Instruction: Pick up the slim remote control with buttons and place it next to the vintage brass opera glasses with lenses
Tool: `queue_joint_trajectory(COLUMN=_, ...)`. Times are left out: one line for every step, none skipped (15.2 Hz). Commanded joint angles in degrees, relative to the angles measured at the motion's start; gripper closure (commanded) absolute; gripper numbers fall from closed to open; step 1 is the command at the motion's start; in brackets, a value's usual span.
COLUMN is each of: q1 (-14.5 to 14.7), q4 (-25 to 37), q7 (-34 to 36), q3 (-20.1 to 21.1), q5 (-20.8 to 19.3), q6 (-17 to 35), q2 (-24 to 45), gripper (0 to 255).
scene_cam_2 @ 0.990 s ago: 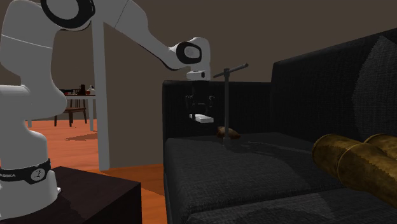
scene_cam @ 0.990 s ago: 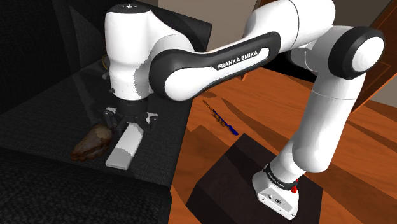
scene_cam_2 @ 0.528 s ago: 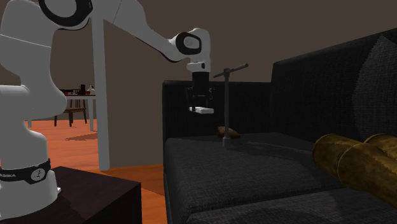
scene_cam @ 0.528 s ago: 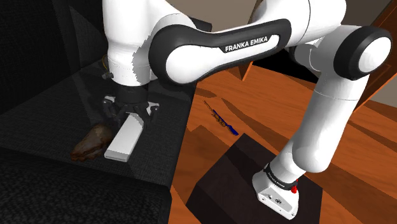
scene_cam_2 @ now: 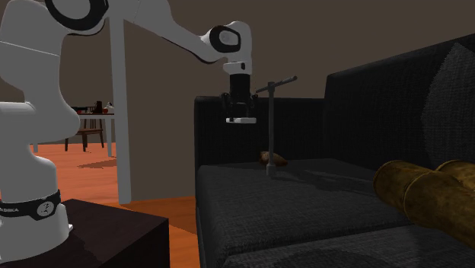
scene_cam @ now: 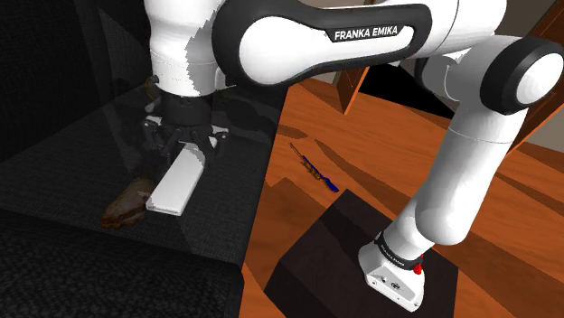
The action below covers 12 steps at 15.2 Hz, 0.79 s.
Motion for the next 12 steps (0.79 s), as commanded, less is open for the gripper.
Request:
queue_joint_trajectory(q1=0.1, q4=1.2, q7=-0.1, q3=0.1, q5=0.1, q6=-1.3, q2=-0.1, gripper=255)
queue_joint_trajectory(q1=-1.3, q4=0.2, q7=-1.7, q3=-0.1, q5=0.9, q6=-0.9, q2=-1.1, gripper=255)
queue_joint_trajectory(q1=-2.7, q4=-0.7, q7=-3.3, q3=-0.4, q5=1.6, q6=-0.5, q2=-2.0, gripper=255)
queue_joint_trajectory(q1=-4.0, q4=-1.5, q7=-4.9, q3=-0.7, q5=2.3, q6=-0.2, q2=-2.9, gripper=255)
queue_joint_trajectory(q1=-5.2, q4=-2.3, q7=-6.5, q3=-1.0, q5=2.9, q6=0.1, q2=-3.7, gripper=255)
queue_joint_trajectory(q1=-6.4, q4=-2.9, q7=-8.1, q3=-1.4, q5=3.5, q6=0.4, q2=-4.4, gripper=255)
queue_joint_trajectory(q1=-7.5, q4=-3.5, q7=-9.6, q3=-1.7, q5=4.0, q6=0.6, q2=-5.1, gripper=255)
queue_joint_trajectory(q1=-8.6, q4=-4.0, q7=-11.2, q3=-2.2, q5=4.5, q6=0.8, q2=-5.7, gripper=255)
queue_joint_trajectory(q1=-9.6, q4=-4.5, q7=-12.7, q3=-2.7, q5=4.9, q6=1.0, q2=-6.2, gripper=255)
queue_joint_trajectory(q1=-10.6, q4=-4.9, q7=-14.2, q3=-3.1, q5=5.3, q6=1.1, q2=-6.7, gripper=255)
queue_joint_trajectory(q1=-11.5, q4=-5.2, q7=-15.6, q3=-3.6, q5=5.6, q6=1.3, q2=-7.0, gripper=255)
queue_joint_trajectory(q1=-12.4, q4=-5.4, q7=-17.1, q3=-4.1, q5=5.8, q6=1.4, q2=-7.3, gripper=255)
